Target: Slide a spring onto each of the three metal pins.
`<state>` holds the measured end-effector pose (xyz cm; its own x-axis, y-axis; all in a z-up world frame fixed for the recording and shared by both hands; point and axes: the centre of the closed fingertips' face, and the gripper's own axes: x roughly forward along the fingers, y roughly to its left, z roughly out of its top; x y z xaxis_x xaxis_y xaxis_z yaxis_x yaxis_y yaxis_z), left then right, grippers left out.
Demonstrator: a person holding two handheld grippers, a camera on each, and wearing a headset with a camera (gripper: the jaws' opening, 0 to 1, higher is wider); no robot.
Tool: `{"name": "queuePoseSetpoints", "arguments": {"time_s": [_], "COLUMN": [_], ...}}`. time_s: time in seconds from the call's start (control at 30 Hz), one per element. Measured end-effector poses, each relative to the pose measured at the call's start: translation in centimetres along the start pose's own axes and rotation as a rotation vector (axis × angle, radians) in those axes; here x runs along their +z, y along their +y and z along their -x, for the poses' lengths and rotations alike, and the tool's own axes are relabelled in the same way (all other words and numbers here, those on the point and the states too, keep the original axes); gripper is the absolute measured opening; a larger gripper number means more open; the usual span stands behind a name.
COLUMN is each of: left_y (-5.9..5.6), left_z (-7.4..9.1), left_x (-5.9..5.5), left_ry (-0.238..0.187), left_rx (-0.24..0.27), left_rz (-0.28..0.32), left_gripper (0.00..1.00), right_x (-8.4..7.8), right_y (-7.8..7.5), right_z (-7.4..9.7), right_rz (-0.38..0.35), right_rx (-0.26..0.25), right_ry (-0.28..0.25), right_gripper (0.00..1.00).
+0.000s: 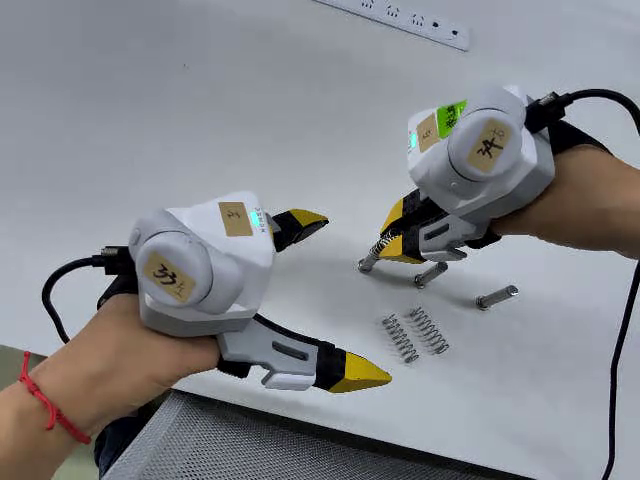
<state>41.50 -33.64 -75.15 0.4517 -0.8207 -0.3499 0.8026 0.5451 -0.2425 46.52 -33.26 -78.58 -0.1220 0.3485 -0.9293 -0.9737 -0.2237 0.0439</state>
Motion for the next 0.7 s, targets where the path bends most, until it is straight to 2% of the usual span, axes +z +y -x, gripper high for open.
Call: {"name": "queuePoseSetpoints", "arguments": {"time_s": [0.7], "left_y": [0.1], "left_z": [-0.2], "left_x": [0.0], "left_ry": [-0.001], "left_rx": [-0.007], "left_rz": [0.006], "left_gripper": [0.99], "right_x": [-1.1], "right_y": [-0.7], "right_z": [-1.8], "right_rz": [0.018], "right_rx": [0.001], "right_ry": [0.022], "right_gripper": [0.12]}}
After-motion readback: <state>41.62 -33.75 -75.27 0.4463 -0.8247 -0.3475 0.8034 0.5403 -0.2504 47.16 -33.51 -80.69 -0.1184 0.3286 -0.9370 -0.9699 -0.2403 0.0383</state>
